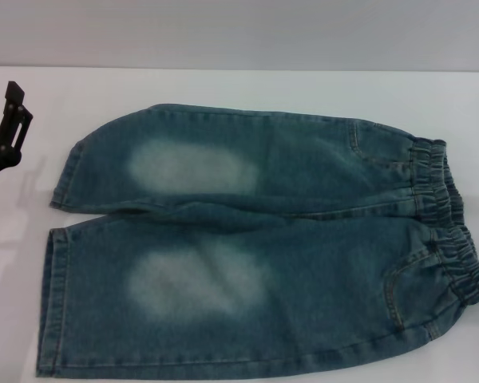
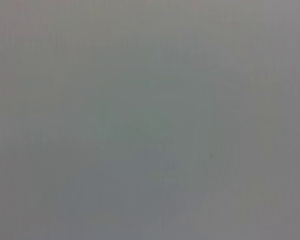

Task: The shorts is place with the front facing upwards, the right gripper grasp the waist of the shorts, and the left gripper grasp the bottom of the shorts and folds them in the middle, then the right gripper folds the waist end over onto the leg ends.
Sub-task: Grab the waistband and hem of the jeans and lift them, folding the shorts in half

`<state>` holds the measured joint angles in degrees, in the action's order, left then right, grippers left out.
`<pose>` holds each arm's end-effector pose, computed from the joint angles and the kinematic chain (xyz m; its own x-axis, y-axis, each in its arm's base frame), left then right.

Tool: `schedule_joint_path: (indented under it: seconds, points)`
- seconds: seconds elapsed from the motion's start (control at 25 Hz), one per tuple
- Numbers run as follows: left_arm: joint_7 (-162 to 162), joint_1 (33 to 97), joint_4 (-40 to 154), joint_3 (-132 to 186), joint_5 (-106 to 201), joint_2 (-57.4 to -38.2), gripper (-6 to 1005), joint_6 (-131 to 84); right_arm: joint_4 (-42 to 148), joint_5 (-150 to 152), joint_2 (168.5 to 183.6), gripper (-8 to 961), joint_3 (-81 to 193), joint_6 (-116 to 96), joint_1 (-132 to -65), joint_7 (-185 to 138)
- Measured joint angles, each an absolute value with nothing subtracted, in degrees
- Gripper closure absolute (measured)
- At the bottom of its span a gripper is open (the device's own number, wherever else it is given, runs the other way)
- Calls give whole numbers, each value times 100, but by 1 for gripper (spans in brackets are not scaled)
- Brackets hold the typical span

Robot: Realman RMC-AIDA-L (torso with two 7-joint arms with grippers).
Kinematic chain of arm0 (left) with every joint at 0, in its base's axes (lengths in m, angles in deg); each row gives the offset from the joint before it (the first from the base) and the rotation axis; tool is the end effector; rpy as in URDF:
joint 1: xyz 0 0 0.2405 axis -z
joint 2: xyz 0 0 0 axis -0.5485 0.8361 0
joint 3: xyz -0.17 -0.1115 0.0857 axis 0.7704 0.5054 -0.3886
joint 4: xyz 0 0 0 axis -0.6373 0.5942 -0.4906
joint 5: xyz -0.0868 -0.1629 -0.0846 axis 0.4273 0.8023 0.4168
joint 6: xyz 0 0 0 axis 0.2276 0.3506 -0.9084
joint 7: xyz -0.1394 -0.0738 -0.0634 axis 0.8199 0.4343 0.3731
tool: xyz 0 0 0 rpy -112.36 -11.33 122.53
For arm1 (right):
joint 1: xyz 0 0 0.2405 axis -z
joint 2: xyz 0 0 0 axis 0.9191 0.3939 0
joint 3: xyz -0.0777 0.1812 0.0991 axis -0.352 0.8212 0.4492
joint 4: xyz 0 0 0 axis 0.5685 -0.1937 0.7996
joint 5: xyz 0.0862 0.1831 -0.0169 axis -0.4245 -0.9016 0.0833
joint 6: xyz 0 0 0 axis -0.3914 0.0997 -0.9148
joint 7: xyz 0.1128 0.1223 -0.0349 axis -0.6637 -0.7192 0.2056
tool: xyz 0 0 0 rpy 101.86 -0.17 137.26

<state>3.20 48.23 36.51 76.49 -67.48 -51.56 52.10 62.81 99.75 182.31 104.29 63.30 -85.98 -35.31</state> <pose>-0.2717 0.2934 0.0269 0.6298 -0.2884 0.7213 0.7297 -0.0987 -0.6766 0.3193 0.2980 0.0562 0.5978 0.2271 -0.7688 -0.7954 0.0480 -0.6042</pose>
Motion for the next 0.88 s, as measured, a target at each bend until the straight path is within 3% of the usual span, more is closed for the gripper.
schedule_joint_path:
  seconds: [0.88]
  points:
    - [460, 5024, 3715, 7782, -6733, -5145, 201, 5072, 6273, 9975, 18223, 299, 10723, 6304, -8627, -3527]
